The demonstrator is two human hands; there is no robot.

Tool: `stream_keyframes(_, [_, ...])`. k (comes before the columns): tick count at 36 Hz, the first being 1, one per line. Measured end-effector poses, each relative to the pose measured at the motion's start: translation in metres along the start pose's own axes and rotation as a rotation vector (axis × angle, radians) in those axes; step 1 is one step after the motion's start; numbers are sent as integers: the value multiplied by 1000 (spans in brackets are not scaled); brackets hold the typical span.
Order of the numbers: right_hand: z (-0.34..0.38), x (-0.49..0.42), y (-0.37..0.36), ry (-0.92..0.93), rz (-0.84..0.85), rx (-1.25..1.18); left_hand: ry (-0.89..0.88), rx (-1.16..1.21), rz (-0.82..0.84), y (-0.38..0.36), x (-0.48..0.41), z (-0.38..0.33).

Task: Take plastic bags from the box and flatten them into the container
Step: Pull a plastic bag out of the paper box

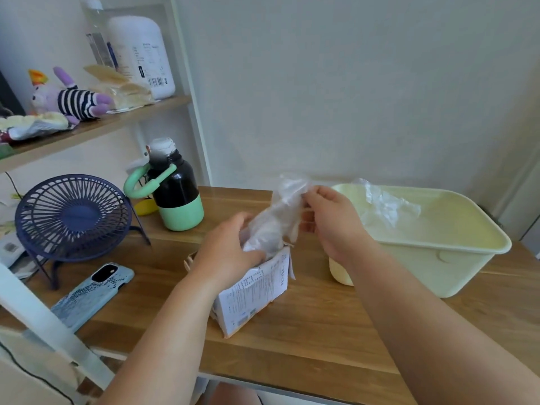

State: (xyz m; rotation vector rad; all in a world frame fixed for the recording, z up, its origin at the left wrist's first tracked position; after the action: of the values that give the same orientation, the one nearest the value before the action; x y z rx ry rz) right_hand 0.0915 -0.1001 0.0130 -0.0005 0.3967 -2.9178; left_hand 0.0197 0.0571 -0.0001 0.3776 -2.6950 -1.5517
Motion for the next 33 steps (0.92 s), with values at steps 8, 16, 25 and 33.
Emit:
stream_keyframes(8, [51,10,41,294,-416,34,-5,-68,5,-2,-4,-7])
stream_keyframes(16, [64,33,33,362,-34,297,-229,673,309,-3,8,-89])
stream_keyframes(25, [64,36,71,127,-25,55,93,1286,330,-28,-6,-107])
stream_keyframes(33, [53,40,99,-97,46,-23,43,1506,403,-40,-18,-129])
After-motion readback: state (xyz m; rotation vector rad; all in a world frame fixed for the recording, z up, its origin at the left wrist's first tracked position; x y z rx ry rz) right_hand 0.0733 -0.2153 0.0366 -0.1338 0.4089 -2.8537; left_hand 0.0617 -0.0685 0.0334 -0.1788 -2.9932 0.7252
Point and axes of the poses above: each hand's wrist, its own x-axis away from the middle knuckle, its own y-axis out of the back of the hand, z = x × y, the point moved 5 cm from there along -x, towards the middle knuckle, and after that the axes turned 8 degrees about -x, right-handed, at the moved point
